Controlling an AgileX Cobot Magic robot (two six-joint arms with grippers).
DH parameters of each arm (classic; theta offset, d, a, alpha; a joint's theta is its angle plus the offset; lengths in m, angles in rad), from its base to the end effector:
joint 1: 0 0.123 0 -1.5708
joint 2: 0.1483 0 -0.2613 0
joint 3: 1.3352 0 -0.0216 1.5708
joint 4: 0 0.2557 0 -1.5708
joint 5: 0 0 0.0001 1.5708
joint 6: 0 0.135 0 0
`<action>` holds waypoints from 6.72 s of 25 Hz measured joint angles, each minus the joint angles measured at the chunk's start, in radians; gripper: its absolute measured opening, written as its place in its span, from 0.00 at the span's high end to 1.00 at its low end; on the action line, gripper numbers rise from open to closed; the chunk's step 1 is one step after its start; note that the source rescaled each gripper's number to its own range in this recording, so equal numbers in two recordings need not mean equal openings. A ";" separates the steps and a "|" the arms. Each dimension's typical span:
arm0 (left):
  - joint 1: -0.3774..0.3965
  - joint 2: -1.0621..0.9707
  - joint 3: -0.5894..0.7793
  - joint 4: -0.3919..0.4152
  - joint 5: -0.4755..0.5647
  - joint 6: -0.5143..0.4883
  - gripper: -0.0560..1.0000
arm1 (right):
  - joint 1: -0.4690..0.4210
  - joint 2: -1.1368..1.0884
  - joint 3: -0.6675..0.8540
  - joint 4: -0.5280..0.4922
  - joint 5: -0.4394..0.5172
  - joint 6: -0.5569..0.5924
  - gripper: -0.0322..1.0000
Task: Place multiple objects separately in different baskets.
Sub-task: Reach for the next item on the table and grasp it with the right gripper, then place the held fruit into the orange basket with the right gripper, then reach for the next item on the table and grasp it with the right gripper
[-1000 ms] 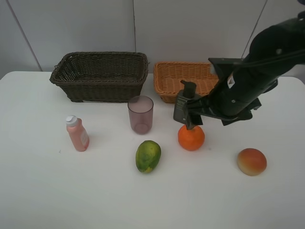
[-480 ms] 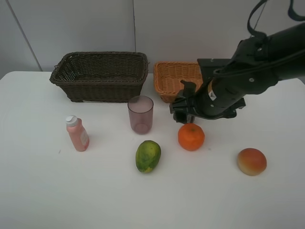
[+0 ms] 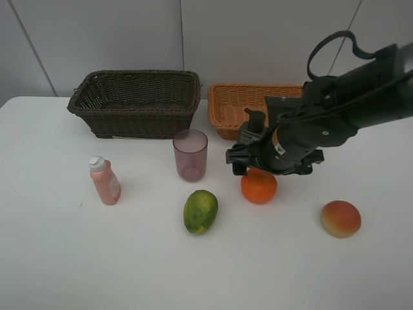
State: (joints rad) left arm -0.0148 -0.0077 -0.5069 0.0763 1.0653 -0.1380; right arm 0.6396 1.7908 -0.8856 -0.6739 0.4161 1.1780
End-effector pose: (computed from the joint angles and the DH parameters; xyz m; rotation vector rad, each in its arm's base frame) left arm 0.0605 0.0081 0.2621 -0.1295 2.0277 -0.0051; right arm 0.2915 0.1743 0.0757 -0.0502 2.6539 0.0345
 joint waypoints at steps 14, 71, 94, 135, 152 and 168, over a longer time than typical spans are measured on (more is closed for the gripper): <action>0.000 0.000 0.000 0.000 0.000 0.000 0.00 | 0.000 0.100 0.000 -0.089 -0.024 0.086 0.08; 0.000 0.000 0.000 0.000 0.000 0.000 0.00 | -0.189 -0.136 -0.256 0.533 0.470 -0.958 0.41; 0.000 0.000 0.000 0.000 0.000 0.000 0.00 | -0.363 0.430 -1.005 0.515 0.526 -1.118 0.41; 0.000 0.000 0.000 0.000 0.000 0.000 0.00 | -0.362 0.149 -0.714 0.483 0.604 -1.041 0.01; 0.000 0.000 0.000 0.000 0.000 0.000 0.00 | -0.362 -0.249 0.044 0.483 0.336 -0.867 0.00; 0.000 0.000 0.000 0.000 0.000 0.000 0.00 | -0.362 -0.252 0.245 0.483 0.217 -0.830 0.00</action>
State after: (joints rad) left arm -0.0148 -0.0077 -0.5069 0.0763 1.0653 -0.1380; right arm 0.2781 1.5390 -0.6411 -0.1905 0.6334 0.3478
